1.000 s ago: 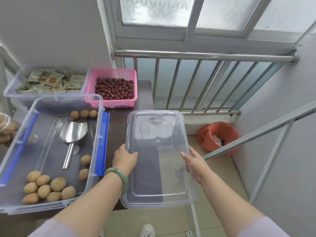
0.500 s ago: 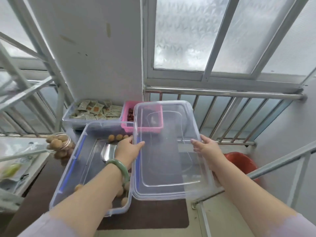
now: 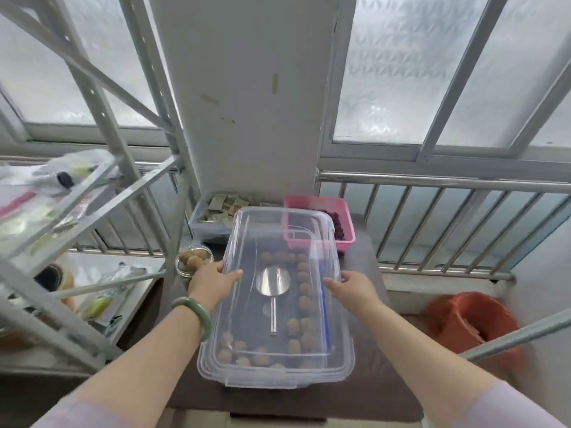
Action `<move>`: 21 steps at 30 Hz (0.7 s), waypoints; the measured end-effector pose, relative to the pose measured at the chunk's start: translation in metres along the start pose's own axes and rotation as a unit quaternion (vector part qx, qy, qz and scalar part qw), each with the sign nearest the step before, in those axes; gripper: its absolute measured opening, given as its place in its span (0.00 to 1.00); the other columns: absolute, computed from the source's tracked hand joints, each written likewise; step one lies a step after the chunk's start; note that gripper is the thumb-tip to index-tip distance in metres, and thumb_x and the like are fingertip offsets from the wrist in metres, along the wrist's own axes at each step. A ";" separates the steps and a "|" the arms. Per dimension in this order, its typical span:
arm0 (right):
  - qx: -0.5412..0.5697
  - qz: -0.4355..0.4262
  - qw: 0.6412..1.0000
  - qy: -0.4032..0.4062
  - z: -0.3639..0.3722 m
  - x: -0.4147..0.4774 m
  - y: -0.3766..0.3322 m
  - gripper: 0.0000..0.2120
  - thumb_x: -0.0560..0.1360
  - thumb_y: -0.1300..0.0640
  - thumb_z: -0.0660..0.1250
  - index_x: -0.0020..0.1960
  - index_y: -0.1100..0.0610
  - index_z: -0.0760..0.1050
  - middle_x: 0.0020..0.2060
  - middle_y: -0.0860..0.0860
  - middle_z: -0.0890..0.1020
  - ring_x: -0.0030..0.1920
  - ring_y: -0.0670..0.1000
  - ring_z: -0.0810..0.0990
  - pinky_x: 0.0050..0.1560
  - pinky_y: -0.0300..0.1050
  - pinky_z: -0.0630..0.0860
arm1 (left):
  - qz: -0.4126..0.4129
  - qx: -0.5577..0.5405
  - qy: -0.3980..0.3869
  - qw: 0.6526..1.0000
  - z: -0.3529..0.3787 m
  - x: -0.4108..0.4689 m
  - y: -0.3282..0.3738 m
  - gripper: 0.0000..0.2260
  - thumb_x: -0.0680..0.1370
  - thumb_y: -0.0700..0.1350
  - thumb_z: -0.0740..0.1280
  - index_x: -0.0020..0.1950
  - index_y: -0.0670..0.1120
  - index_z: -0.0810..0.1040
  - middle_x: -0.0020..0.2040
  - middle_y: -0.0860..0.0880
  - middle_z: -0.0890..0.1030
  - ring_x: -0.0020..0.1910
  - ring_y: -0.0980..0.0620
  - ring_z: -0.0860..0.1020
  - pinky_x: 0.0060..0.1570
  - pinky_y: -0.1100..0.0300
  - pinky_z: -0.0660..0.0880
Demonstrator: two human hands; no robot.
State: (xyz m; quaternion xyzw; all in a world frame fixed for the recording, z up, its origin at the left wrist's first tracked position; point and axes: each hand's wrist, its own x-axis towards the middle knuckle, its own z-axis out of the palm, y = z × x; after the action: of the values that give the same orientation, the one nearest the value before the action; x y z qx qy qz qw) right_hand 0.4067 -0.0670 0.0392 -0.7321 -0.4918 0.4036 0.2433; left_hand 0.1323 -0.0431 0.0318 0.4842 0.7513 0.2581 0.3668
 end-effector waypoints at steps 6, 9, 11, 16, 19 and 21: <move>-0.068 0.036 0.997 -0.012 0.038 -0.004 0.007 0.12 0.76 0.51 0.64 0.47 0.60 0.78 0.42 0.55 0.81 0.48 0.57 0.79 0.46 0.45 0.73 | -0.002 0.034 -0.018 0.999 0.002 -0.001 -0.034 0.14 0.73 0.52 0.69 0.52 0.43 0.80 0.51 0.45 0.83 0.50 0.44 0.78 0.54 0.52 0.74; -0.082 0.050 0.995 -0.010 0.047 0.000 0.007 0.14 0.76 0.52 0.63 0.55 0.60 0.79 0.50 0.56 0.83 0.49 0.56 0.79 0.44 0.42 0.68 | 0.007 0.058 -0.024 0.998 0.003 0.006 -0.041 0.14 0.74 0.51 0.68 0.53 0.42 0.79 0.50 0.46 0.82 0.50 0.44 0.78 0.49 0.57 0.71; -0.086 0.062 0.994 -0.013 0.050 0.002 0.004 0.15 0.76 0.51 0.62 0.56 0.59 0.78 0.52 0.57 0.83 0.47 0.55 0.77 0.44 0.42 0.68 | 0.014 0.066 -0.021 0.998 0.003 0.012 -0.043 0.15 0.74 0.51 0.68 0.51 0.40 0.79 0.49 0.44 0.83 0.49 0.42 0.79 0.49 0.54 0.74; -0.073 0.069 0.995 -0.005 0.053 0.007 -0.001 0.15 0.77 0.51 0.62 0.57 0.60 0.77 0.53 0.57 0.82 0.53 0.57 0.79 0.46 0.43 0.70 | 0.012 0.105 -0.034 0.994 0.005 0.028 -0.047 0.19 0.74 0.55 0.67 0.56 0.41 0.78 0.54 0.40 0.80 0.52 0.40 0.78 0.54 0.52 0.75; -0.074 0.077 0.994 -0.004 0.053 0.008 -0.005 0.16 0.77 0.51 0.62 0.58 0.61 0.77 0.54 0.57 0.82 0.54 0.58 0.79 0.48 0.43 0.71 | 0.003 0.115 -0.040 0.993 0.007 0.036 -0.050 0.23 0.74 0.56 0.66 0.62 0.41 0.76 0.58 0.38 0.78 0.56 0.39 0.77 0.59 0.50 0.74; -0.080 0.075 0.994 -0.003 0.051 0.006 -0.008 0.17 0.77 0.51 0.62 0.60 0.61 0.75 0.56 0.57 0.81 0.57 0.58 0.78 0.52 0.46 0.72 | 0.002 0.121 -0.044 0.992 0.008 0.039 -0.049 0.23 0.74 0.56 0.65 0.62 0.41 0.76 0.59 0.37 0.78 0.57 0.38 0.76 0.59 0.49 0.73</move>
State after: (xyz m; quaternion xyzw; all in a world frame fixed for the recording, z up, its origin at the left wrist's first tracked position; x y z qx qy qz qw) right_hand 0.3610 -0.0603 0.0151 -0.7828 -0.4671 0.3824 0.1512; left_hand 0.1016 -0.0264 -0.0213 0.5374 0.7590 0.1446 0.3379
